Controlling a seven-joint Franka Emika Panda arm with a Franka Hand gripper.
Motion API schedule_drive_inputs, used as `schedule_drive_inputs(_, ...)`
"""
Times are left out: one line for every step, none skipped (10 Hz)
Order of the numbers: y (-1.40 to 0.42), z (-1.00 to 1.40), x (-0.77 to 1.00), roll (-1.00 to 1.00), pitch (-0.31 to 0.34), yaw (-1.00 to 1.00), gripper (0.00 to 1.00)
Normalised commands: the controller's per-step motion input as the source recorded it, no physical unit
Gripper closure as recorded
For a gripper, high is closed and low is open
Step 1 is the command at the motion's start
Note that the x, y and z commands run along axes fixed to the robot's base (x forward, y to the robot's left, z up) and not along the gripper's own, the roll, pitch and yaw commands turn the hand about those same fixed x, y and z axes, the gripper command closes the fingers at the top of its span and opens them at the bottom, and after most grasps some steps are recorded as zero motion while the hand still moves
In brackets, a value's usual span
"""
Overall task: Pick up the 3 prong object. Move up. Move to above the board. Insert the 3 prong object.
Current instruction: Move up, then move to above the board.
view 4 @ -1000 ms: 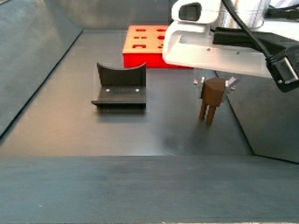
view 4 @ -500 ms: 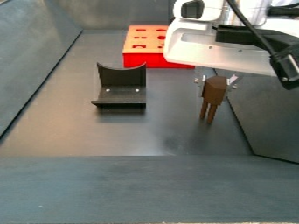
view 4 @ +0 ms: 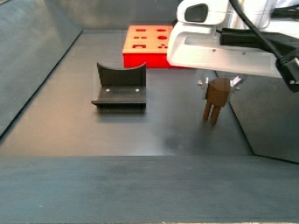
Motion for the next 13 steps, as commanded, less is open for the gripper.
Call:
schedule_drive_inputs(-0.01,0.81,0.05,0.01,0.008,-0.04,1.00)
schedule_drive_inputs(-0.01,0.71,0.02,0.01,0.045,-0.04,1.00)
schedule_drive_inputs(0.00,0.60,0.01,0.02,0.065,-0.04,1.00)
schedule_drive_inputs(0.01,0.42,0.00,0.05,0.073,-0.03,1.00)
schedule_drive_inputs(0.01,0.28,0.00,0.06,0.076,-0.02,1.00)
schedule_drive_inputs(0.01,0.19,0.00,0.06,0.079,-0.01,1.00)
schedule_drive_inputs(0.27,1.00,-0.18,0.08,-0.181,-0.10,1.00)
schedule_drive_inputs(0.27,1.00,-0.19,0.07,-0.174,-0.10,1.00)
schedule_drive_inputs(0.22,1.00,-0.19,0.04,-0.142,-0.09,1.00)
schedule_drive_inputs(0.18,1.00,-0.17,0.03,-0.101,-0.07,1.00)
schedule_drive_inputs(0.16,1.00,-0.15,0.02,-0.034,-0.06,1.00)
schedule_drive_inputs(0.14,1.00,-0.13,0.02,0.000,-0.06,1.00)
schedule_drive_inputs(0.11,0.97,-0.11,0.02,0.019,-0.04,1.00)
